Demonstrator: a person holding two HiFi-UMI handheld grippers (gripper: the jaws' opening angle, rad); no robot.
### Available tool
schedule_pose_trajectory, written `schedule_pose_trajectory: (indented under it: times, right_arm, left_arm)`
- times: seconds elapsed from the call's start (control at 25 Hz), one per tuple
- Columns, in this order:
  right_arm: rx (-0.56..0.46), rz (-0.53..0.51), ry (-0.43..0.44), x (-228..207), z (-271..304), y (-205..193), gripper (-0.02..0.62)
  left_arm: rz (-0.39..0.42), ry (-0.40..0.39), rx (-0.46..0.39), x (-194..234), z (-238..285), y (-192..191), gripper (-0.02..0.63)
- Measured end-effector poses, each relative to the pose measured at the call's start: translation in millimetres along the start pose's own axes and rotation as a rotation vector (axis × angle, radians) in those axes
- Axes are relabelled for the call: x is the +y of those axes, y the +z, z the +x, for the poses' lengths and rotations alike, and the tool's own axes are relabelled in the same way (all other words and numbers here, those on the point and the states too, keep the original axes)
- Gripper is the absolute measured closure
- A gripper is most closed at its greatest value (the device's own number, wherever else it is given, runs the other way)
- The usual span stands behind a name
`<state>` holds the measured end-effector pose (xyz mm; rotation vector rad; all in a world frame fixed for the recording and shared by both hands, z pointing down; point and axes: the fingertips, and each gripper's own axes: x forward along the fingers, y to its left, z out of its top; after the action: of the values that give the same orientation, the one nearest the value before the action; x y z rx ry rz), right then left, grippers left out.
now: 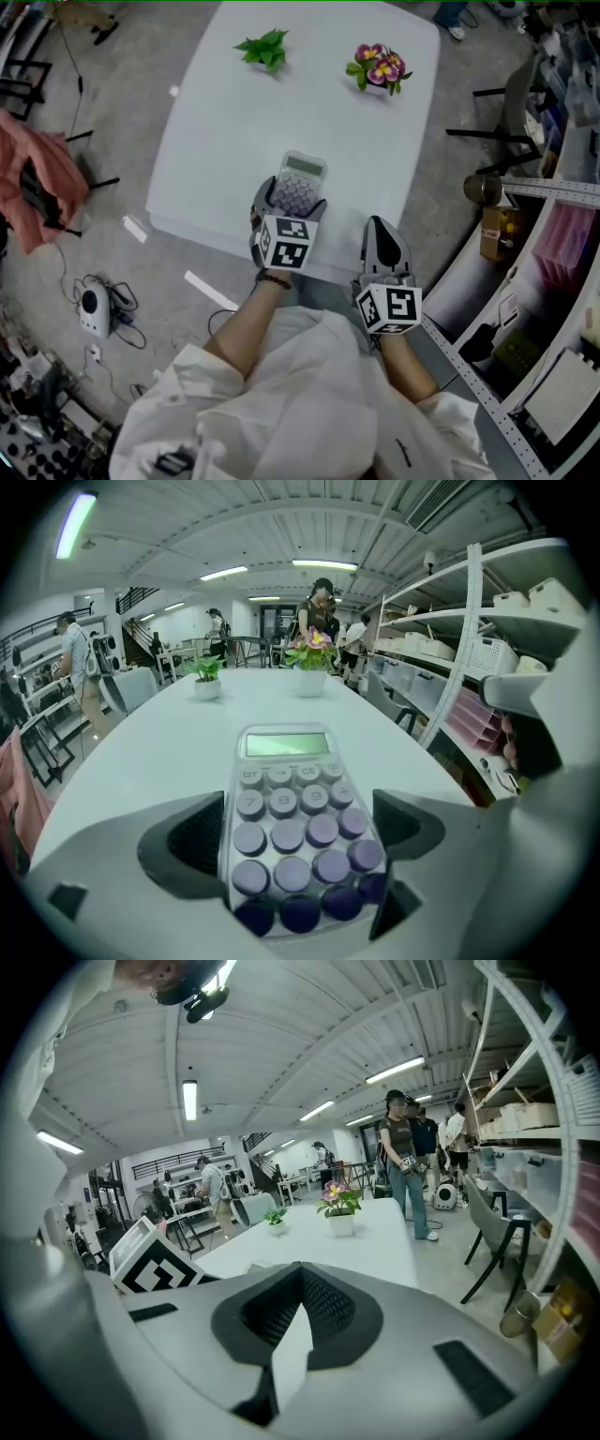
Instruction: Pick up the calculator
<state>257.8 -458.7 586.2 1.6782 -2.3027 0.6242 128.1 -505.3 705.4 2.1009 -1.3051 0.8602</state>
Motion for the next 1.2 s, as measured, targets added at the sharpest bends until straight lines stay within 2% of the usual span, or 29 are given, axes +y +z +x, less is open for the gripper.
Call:
schedule_pose_trajectory:
  times: [0.28, 0.6, 0.92, 1.2]
  right_arm:
    - [-0.051, -0.001, -0.021, 5, -8, 24, 0.578]
    - [-0.141, -0.032, -0.034, 16, -23, 70, 0.578]
    - [-0.239, -0.042, -0.068, 16, -50, 112, 0.578]
    - [-0.326, -0.071, -0.073, 22, -71, 148, 0.578]
  left_arm:
    - [0.012, -0.011, -0.097, 7, -39, 36, 0.112]
    - [0.056, -0.042, -0.222, 12, -102, 80, 0.113]
    - [0.069, -0.041, -0.364, 22, -164, 122, 0.112]
    - [0.085, -0.03, -0.475, 26, -211, 144, 0.113]
